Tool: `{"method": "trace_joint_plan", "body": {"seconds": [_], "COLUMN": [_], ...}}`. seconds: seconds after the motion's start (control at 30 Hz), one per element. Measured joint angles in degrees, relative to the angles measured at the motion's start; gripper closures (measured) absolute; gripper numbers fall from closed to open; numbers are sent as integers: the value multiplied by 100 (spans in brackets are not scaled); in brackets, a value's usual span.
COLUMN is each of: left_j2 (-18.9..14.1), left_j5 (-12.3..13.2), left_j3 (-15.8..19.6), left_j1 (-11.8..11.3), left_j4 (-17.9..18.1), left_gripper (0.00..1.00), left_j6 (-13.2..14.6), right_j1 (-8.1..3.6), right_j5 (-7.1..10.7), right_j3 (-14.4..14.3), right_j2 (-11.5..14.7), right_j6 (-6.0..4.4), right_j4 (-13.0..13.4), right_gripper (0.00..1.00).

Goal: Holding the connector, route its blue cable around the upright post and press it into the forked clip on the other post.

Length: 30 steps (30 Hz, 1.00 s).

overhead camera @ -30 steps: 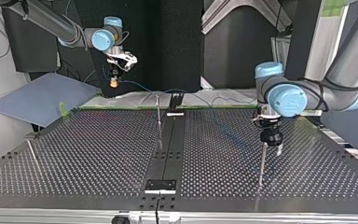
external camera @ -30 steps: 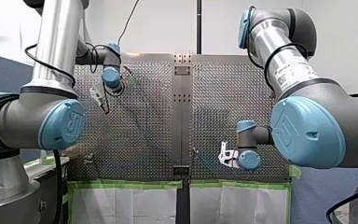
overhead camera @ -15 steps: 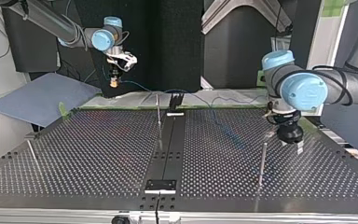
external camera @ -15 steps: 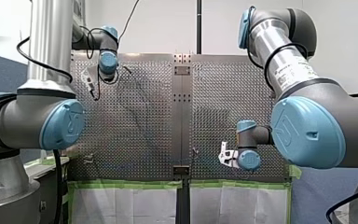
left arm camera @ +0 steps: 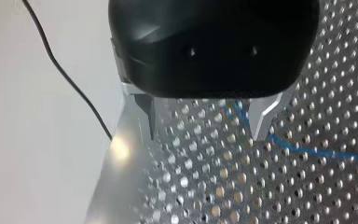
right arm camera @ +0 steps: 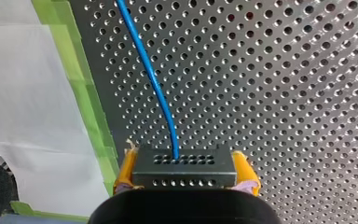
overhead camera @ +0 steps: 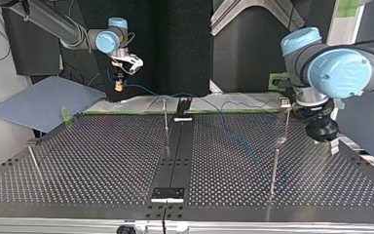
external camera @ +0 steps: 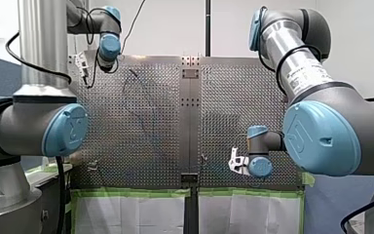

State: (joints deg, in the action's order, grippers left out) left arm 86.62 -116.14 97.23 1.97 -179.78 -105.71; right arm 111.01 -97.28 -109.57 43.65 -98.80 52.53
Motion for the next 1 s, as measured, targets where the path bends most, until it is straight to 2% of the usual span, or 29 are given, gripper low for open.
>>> {"method": "trace_joint_plan", "body": {"seconds": [0.5, 0.83, 1.0], "left_j2": [-792, -1240, -1192], "left_j5": [756, 1216, 1444], "left_j3": [604, 604, 555], "left_j1": [320, 468, 538], "left_j4": [-745, -495, -468], "left_gripper": [2, 2, 2], "left_j6": [678, 772, 821], "right_j1": [4, 4, 4], "right_j5": [4, 7, 44], "right_j3": [-2, -1, -1], "right_j2": [0, 0, 0], "right_j6": [-1, -2, -20], "right_j4": [-28, -19, -8], "right_gripper": [100, 100, 100]}}
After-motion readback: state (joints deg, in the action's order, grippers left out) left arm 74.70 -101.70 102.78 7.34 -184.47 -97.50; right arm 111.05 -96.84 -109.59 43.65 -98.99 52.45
